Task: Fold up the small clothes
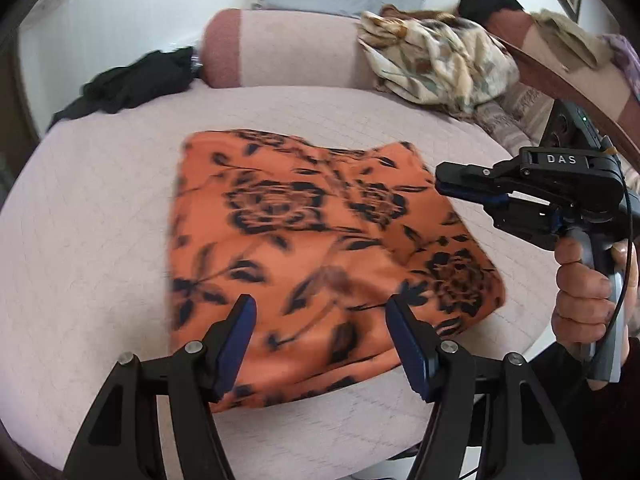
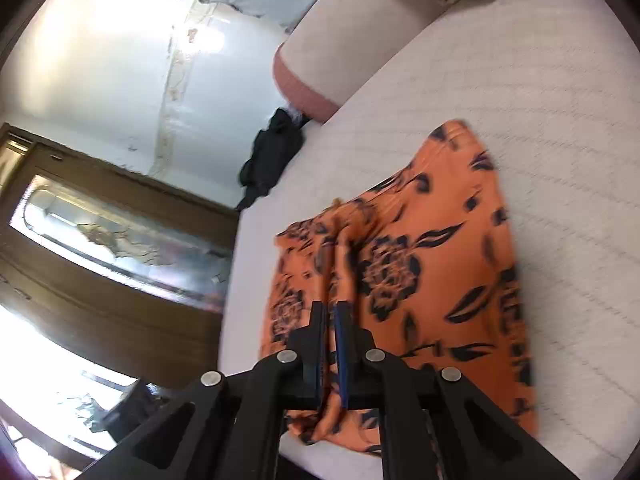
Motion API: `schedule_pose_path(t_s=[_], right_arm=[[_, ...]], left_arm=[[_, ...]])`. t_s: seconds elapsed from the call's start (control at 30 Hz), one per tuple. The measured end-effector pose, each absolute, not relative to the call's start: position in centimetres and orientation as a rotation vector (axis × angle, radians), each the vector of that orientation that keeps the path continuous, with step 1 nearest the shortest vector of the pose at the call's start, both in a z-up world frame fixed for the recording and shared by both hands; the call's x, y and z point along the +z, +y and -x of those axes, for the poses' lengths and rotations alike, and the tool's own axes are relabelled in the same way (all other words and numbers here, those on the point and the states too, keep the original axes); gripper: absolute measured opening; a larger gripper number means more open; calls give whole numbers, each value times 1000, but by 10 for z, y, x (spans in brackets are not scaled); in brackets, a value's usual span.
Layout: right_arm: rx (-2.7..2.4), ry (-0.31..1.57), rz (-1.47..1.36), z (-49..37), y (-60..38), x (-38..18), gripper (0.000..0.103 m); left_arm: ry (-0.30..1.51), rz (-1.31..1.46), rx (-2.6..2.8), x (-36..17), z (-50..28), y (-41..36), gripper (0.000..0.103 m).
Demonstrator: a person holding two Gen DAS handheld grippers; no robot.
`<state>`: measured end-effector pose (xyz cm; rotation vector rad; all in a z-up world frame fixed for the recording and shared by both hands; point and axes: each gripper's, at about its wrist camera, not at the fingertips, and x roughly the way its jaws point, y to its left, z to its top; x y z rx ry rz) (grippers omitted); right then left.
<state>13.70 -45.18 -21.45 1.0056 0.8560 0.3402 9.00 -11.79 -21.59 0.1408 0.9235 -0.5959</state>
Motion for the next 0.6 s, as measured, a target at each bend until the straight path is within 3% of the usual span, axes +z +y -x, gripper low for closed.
schedule_pose_path(t_s=[0.03, 0.1, 0.13, 0.17, 0.43, 0.5, 0.57, 0.6], right_arm=[[358, 860, -1007, -139, -447, -215, 13], [381, 875, -1021, -146, -439, -219, 54], [381, 880, -1041, -149, -433, -223, 87], [367, 869, -1069, -152, -429, -226, 89], [309, 911, -1025, -189, -398, -234, 88], [284, 924, -990, -206, -394, -239, 83], [286, 949, -965, -222, -390, -248, 49], [299, 990, -943, -231, -384, -255, 37]], left_arm=[[915, -135, -581, -213, -91, -110, 68], [898, -106, -553, -206, -95, -89, 68], [895, -94, -539, -202, -97, -81, 69], [895, -80, -519, -200, -101, -71, 71], [1003, -12, -464, -223, -124, -48, 73], [1017, -13, -474, -230, -124, -48, 73], [1029, -19, -484, -235, -123, -49, 75], [1030, -22, -489, -236, -123, -50, 75]])
